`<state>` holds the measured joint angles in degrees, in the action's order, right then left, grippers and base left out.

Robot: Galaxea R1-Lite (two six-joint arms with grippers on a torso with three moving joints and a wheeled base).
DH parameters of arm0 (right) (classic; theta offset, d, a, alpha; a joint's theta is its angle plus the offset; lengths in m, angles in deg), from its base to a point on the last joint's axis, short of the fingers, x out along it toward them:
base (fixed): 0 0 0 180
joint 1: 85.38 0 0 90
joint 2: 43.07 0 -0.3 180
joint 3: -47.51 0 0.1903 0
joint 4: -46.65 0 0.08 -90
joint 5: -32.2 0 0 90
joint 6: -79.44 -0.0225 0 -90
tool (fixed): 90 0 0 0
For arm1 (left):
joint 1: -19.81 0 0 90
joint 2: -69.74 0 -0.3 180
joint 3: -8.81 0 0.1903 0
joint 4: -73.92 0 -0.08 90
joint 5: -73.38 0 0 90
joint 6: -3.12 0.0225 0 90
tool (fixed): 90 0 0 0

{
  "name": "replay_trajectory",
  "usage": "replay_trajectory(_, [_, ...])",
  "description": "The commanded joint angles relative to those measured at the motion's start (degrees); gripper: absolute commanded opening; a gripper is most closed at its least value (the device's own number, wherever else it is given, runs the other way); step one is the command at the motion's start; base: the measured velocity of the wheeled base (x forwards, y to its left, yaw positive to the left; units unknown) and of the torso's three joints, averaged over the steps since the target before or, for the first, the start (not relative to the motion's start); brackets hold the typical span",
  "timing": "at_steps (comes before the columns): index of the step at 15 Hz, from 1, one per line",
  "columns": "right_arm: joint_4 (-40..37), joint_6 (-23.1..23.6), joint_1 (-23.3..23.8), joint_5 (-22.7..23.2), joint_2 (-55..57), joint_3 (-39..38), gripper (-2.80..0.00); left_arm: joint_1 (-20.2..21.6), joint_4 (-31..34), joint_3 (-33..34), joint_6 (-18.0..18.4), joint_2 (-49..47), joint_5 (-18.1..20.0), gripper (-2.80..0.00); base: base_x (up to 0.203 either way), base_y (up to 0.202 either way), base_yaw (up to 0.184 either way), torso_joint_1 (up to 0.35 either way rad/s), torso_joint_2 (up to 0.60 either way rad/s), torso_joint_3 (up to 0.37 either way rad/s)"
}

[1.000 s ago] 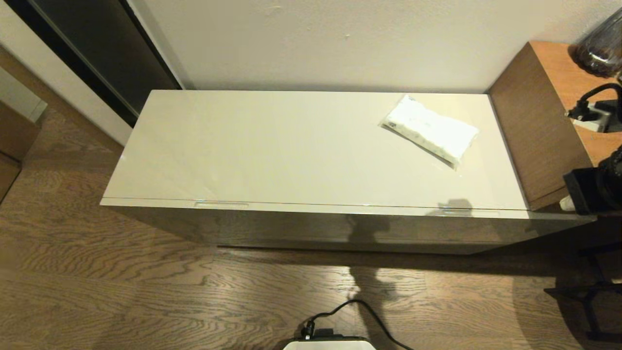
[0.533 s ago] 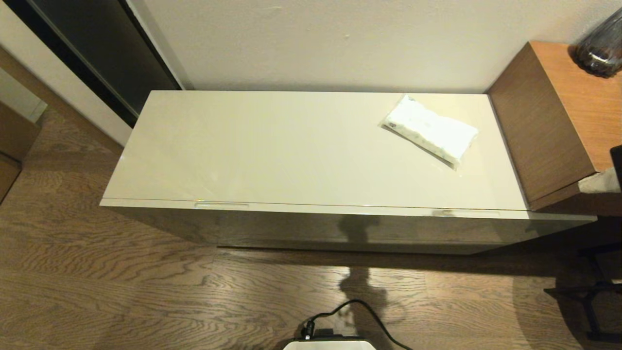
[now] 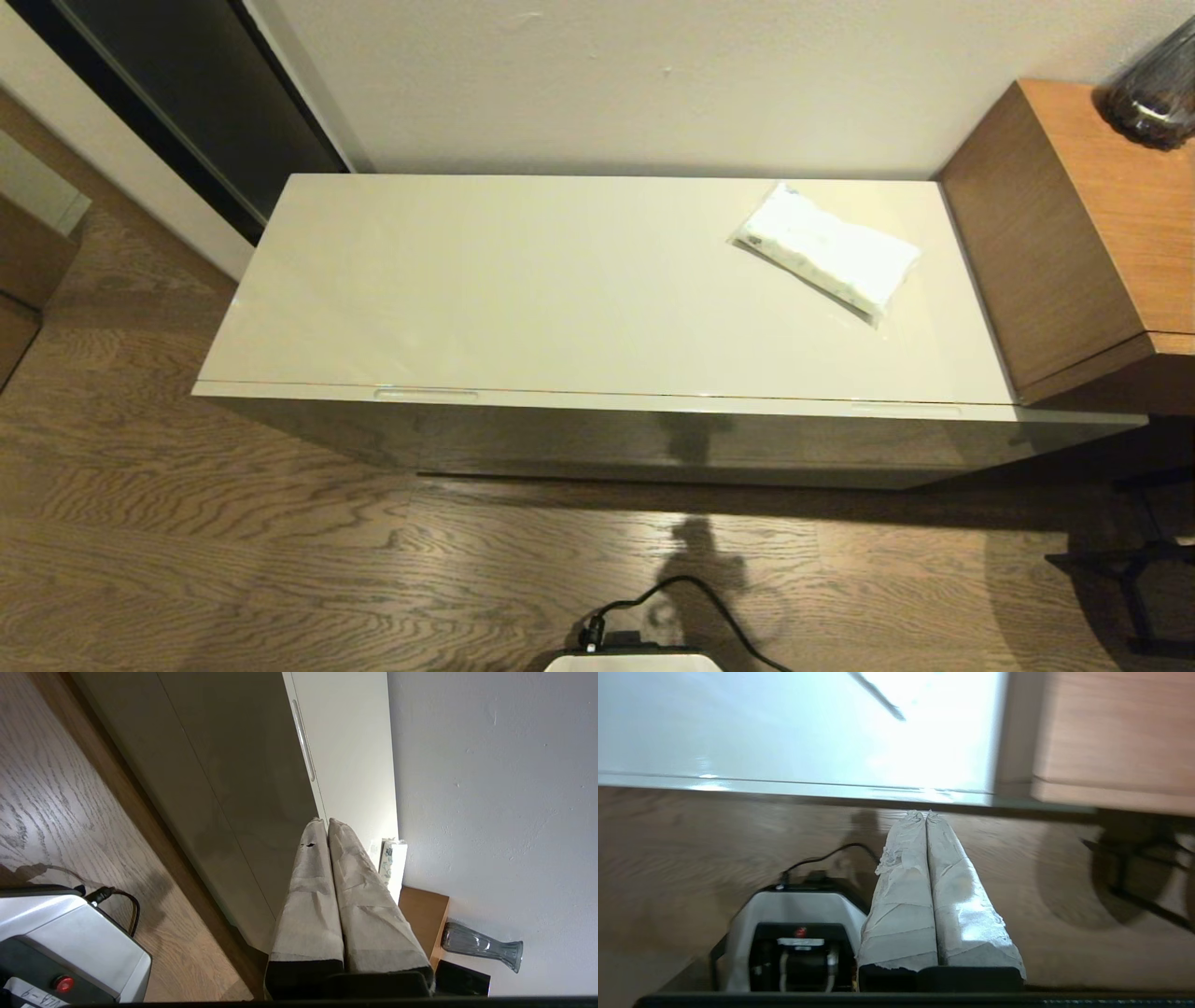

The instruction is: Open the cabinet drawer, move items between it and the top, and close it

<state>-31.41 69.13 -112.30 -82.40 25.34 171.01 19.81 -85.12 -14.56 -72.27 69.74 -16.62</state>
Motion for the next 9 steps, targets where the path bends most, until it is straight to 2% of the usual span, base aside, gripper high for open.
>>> replay_trajectory(1, [-5.24, -2.20, 0.53, -4.26, -8.01, -1.55, -2.80, 0.00, -0.05, 0.00, -0.46, -0.09, 0.00, -2.80, 0.000, 0.000, 0.000, 0.000, 0.00, 0.000])
replay_trajectory(3, [-8.30, -5.92, 4.03, -7.37, -11.48, -5.87, -2.80, 0.00, -0.05, 0.00, -0.46, -0.09, 0.00, -2.80, 0.000, 0.000, 0.000, 0.000, 0.00, 0.000])
replay_trajectory(5, [-8.75, -6.75, 5.28, -7.38, -12.66, -7.35, -2.80, 0.00, -0.05, 0.00, -0.46, -0.09, 0.00, -2.80, 0.000, 0.000, 0.000, 0.000, 0.00, 0.000])
replay_trajectory(6, [-8.92, -7.07, 6.91, -6.55, -15.55, -9.61, -2.80, 0.00, -0.05, 0.00, -0.46, -0.09, 0.00, -2.80, 0.000, 0.000, 0.000, 0.000, 0.00, 0.000])
replay_trajectory(8, [-9.19, -7.66, 12.73, -1.80, -21.85, -13.52, -2.80, 0.00, -0.05, 0.00, -0.46, -0.09, 0.00, -2.80, 0.000, 0.000, 0.000, 0.000, 0.00, 0.000])
replay_trajectory(9, [-9.29, -7.88, 13.47, -0.45, -22.44, -14.26, -2.80, 0.00, -0.05, 0.00, -0.46, -0.09, 0.00, -2.80, 0.000, 0.000, 0.000, 0.000, 0.00, 0.000])
